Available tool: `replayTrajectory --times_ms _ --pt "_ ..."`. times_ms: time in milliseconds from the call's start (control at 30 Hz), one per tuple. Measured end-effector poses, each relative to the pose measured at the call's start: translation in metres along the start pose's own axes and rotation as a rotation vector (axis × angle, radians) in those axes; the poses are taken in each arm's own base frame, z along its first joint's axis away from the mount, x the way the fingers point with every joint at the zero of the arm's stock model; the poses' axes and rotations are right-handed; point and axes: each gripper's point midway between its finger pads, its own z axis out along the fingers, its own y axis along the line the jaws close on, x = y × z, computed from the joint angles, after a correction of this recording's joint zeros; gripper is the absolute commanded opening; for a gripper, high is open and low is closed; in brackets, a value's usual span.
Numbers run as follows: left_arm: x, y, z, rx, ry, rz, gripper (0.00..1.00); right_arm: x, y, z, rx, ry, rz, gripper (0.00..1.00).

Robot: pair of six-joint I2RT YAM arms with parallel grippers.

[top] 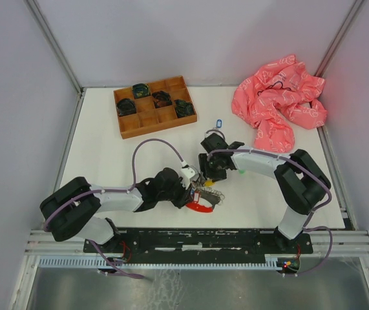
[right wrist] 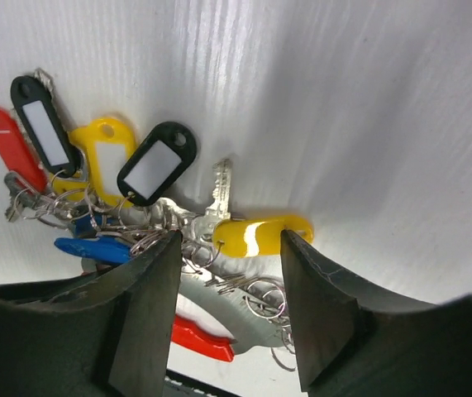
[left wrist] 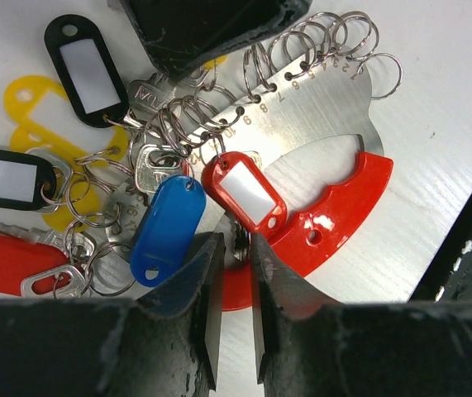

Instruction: Put the keys on the keyring

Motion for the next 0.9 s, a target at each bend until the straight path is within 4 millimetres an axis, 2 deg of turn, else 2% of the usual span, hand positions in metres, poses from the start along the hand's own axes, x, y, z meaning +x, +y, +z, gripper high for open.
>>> replayTrajectory --times_ms 200,433,567,700,800,900 --pt "0.001 0.0 -0.001 0.0 -0.001 0.0 0.26 -0.001 -0.007 0.001 0.107 -0.032 -0.048 0.61" --pt "0.002 0.0 -0.002 -0.001 -0.001 -0.001 0.26 -0.002 -0.002 0.007 0.238 -0.077 -0.166 0.57" --pt "0.003 0.001 -0.003 -0.004 -0.003 -0.002 0.24 -0.004 -0.003 0.006 0.263 -0.097 -0.189 0.51" --pt "0.005 0.004 -0.007 -0.024 -0.008 -0.002 0.25 -0.009 -0.009 0.005 0.27 -0.101 -0.185 0.55" --pt "0.007 0.004 -0.011 -0.03 -0.006 -0.002 0.29 -0.013 -0.007 -0.003 0.24 -0.109 -0.187 0.59" --pt "0.005 0.004 -0.015 -0.033 -0.016 0.001 0.3 -0.023 0.0 -0.026 0.178 -0.156 -0.204 0.62"
